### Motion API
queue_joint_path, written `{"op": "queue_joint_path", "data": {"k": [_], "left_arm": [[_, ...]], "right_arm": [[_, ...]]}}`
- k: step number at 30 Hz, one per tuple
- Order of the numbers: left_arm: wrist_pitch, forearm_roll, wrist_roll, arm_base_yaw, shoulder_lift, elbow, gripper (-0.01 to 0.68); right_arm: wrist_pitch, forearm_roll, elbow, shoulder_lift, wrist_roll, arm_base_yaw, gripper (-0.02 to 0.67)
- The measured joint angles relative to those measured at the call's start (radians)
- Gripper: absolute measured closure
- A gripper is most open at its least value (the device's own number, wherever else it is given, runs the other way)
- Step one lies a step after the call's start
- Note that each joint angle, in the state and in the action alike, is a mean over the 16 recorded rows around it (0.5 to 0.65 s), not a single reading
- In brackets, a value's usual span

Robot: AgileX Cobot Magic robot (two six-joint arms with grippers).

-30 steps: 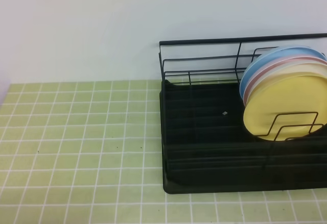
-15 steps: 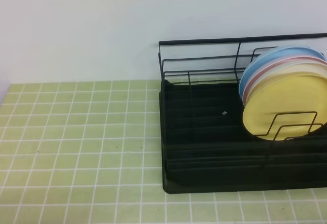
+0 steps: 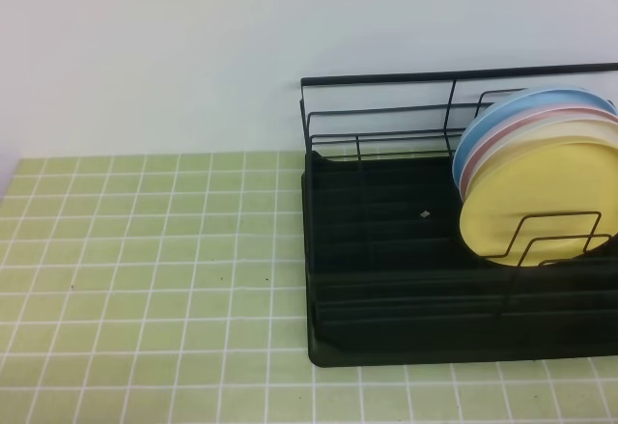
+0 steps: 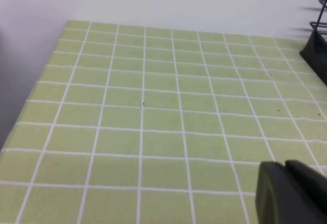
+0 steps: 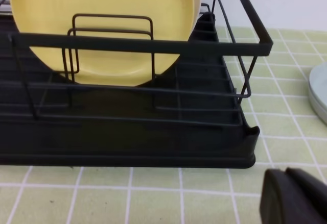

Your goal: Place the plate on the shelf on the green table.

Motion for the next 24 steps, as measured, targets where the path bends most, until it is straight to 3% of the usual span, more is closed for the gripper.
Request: {"op": "queue_joint_path", "data": {"k": [24], "left_arm": [[0.0,0.0,0.0,0.0,0.0,0.0,0.673]], "right_arm": [[-0.001,0.0,0.0,0.001,-0.005,0.0,0.652]]}}
